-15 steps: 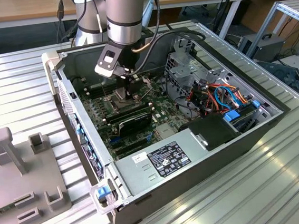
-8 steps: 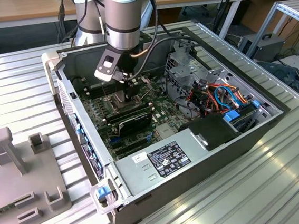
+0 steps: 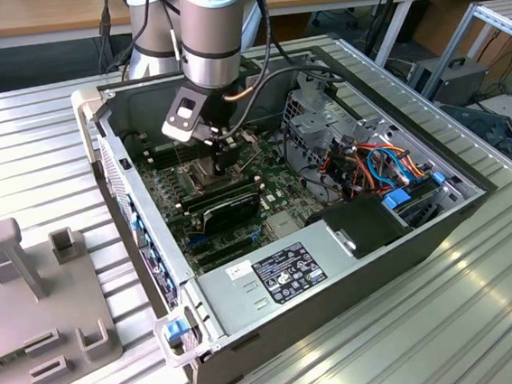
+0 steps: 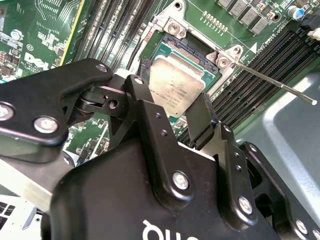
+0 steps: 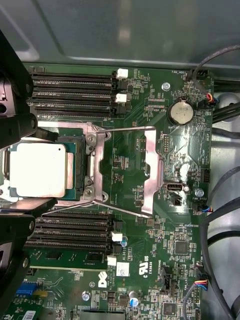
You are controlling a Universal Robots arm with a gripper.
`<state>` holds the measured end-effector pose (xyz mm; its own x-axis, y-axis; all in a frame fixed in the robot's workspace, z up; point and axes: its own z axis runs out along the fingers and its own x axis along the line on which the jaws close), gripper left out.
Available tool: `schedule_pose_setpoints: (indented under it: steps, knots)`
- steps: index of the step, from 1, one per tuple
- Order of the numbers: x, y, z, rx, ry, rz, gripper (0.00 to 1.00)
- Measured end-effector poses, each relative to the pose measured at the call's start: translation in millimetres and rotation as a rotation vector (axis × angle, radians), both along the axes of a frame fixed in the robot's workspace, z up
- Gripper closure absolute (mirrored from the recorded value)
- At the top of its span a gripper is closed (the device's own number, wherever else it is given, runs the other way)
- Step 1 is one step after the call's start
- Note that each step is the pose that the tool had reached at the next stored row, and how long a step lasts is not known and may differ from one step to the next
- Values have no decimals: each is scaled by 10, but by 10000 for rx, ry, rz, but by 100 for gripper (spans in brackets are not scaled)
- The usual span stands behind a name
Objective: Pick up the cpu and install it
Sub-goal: 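Place the cpu into insertion slot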
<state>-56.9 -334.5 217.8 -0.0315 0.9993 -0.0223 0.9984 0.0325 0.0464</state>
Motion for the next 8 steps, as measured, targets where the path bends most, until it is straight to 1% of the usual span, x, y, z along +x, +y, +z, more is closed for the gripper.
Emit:
schedule_pose_setpoints:
  steps: [3,5,8]
  knots:
    - [0,-4,0,-1,1,-1,46]
    - [0,7,0,-1,0,0,46]
    - [0,8,0,-1,0,1,46]
